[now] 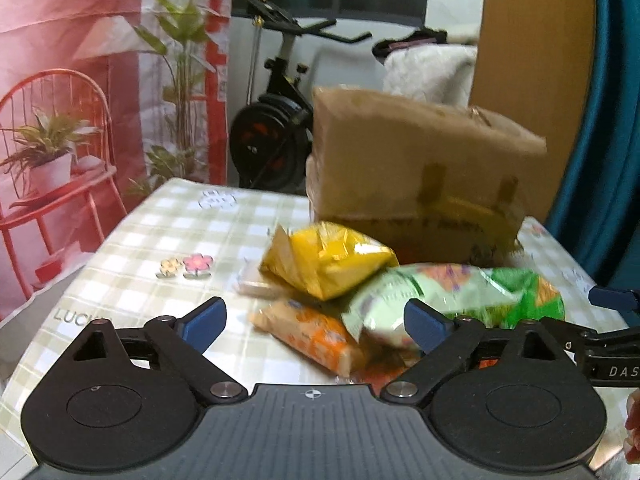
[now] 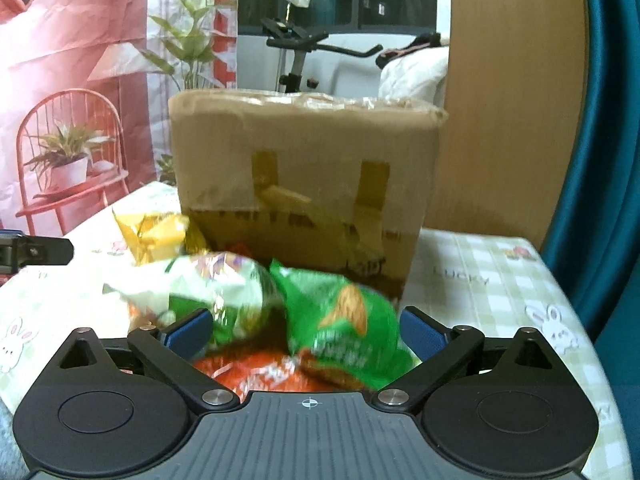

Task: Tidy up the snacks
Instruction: 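Move both tools down toward the pile of snack packets, then grasp the orange corn-snack bag with the right tool and lift it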

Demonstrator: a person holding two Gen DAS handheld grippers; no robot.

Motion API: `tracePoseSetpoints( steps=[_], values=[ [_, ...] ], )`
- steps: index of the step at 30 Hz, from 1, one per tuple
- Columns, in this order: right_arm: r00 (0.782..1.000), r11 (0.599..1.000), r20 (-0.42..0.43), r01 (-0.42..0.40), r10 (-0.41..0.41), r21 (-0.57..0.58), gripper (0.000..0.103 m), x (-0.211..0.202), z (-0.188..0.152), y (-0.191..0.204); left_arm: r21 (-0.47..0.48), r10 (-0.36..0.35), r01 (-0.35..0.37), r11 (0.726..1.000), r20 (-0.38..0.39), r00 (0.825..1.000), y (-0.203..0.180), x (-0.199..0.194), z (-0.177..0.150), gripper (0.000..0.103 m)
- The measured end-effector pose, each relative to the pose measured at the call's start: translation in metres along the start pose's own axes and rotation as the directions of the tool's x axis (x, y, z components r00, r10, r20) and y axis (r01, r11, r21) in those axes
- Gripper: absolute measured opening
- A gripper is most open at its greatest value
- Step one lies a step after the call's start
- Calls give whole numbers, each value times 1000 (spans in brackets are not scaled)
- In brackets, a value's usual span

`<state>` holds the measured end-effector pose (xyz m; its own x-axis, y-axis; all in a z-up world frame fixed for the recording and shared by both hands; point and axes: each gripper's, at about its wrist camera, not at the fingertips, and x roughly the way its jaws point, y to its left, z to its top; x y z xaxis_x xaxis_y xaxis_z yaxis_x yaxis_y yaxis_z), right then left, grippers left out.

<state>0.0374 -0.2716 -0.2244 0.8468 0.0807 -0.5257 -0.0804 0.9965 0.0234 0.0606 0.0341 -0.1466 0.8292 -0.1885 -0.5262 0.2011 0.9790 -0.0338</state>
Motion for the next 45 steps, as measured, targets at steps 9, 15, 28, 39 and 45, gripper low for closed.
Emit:
tracePoseSetpoints(
  steps=[9, 15, 28, 39, 45],
  values=[
    [1000, 998, -8, 22, -22, 57, 87, 3, -3, -21, -14, -32, 32, 999, -13, 999, -6, 0, -5, 93],
    [1000, 999, -11, 9, -8, 41, 85, 4, -8, -17, -1, -52, 52, 999, -44, 998, -16, 4, -9, 87],
    [998, 996, -63, -18, 23, 86, 86, 10, -21, -22, 8, -120, 122, 993, -100, 988, -27, 13, -22, 81],
    [984, 990, -136, -126, 117, -63, 95, 28, -28, -7, 13, -156, 160, 987, -144, 977, -33, 17, -35, 80],
    [965, 965, -197, -207, 174, -163, 102, 35, -26, 5, -8, -149, 150, 989, -152, 977, -31, 18, -35, 80]
  ],
)
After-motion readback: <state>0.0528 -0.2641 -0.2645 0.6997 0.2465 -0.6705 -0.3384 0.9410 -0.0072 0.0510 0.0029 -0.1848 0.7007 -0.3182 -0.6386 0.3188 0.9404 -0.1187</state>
